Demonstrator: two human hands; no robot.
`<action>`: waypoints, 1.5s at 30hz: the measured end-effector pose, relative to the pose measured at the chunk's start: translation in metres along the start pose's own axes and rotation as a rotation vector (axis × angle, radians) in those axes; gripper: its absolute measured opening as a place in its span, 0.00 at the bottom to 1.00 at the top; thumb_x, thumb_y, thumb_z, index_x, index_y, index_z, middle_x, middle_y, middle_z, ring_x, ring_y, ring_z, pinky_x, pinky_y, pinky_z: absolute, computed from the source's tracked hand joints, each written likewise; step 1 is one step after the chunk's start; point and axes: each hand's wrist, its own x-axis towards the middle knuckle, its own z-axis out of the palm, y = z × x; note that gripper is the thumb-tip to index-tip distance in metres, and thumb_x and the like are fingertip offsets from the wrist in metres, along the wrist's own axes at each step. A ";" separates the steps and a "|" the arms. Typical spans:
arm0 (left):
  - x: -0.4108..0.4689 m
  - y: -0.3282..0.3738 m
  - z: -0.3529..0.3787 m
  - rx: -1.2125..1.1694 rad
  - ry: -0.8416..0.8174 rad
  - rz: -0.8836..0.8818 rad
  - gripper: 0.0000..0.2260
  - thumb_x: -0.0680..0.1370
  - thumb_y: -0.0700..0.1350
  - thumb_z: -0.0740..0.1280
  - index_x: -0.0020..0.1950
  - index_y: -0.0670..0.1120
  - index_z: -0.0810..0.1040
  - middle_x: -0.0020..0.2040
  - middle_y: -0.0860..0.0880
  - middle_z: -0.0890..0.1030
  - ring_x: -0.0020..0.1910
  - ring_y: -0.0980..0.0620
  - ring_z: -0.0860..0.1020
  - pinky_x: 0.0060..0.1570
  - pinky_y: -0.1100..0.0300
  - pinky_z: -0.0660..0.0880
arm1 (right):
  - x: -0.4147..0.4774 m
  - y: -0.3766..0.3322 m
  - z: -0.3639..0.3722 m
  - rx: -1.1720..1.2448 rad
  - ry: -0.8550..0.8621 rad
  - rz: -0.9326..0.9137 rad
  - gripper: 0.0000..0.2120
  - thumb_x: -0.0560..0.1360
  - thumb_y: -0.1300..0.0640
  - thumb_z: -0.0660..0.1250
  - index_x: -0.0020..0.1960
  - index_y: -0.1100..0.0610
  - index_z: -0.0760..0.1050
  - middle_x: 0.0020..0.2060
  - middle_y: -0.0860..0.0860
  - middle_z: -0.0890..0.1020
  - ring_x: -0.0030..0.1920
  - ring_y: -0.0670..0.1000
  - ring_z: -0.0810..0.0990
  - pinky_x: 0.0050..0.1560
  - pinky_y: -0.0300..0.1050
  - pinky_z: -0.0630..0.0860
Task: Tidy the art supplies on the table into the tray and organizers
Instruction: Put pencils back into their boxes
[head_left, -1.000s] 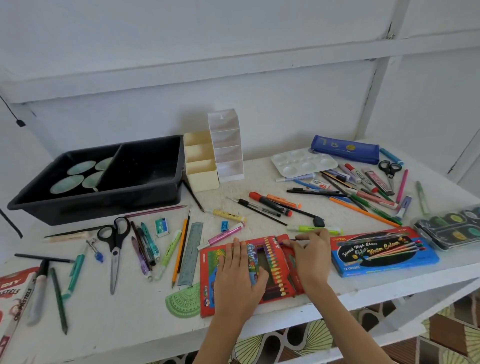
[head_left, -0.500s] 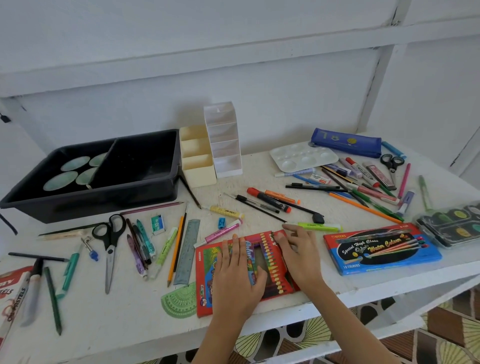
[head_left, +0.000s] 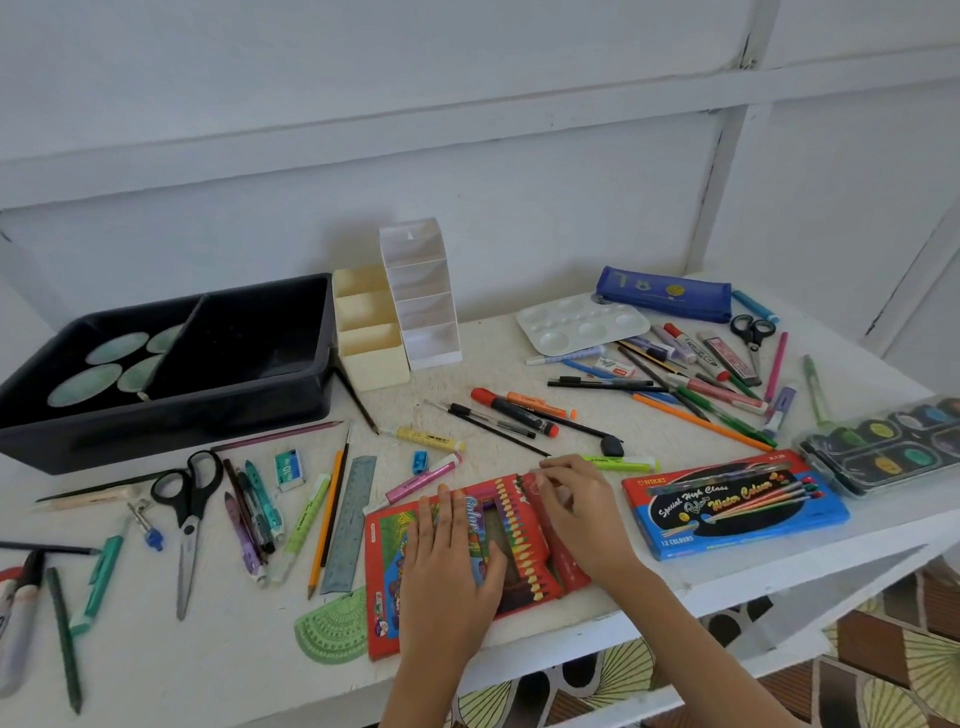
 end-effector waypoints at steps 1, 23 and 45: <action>0.001 0.001 -0.002 -0.003 -0.001 -0.013 0.40 0.67 0.66 0.32 0.77 0.50 0.42 0.77 0.53 0.42 0.75 0.54 0.39 0.69 0.61 0.34 | 0.005 -0.001 -0.003 0.012 0.022 0.006 0.10 0.79 0.57 0.62 0.57 0.57 0.79 0.52 0.49 0.78 0.52 0.45 0.74 0.50 0.28 0.67; 0.062 0.079 -0.010 -0.298 0.187 0.075 0.15 0.81 0.46 0.58 0.67 0.47 0.71 0.66 0.50 0.73 0.66 0.55 0.67 0.63 0.70 0.53 | 0.091 0.023 -0.064 -0.592 -0.071 0.123 0.08 0.75 0.52 0.65 0.51 0.53 0.80 0.49 0.50 0.80 0.58 0.52 0.71 0.57 0.47 0.69; 0.148 0.228 0.062 0.009 -0.215 0.804 0.17 0.82 0.42 0.55 0.70 0.51 0.68 0.74 0.50 0.62 0.73 0.49 0.57 0.71 0.56 0.52 | 0.038 0.068 -0.246 0.443 0.707 0.330 0.17 0.76 0.59 0.67 0.63 0.51 0.70 0.40 0.53 0.84 0.36 0.51 0.81 0.38 0.44 0.78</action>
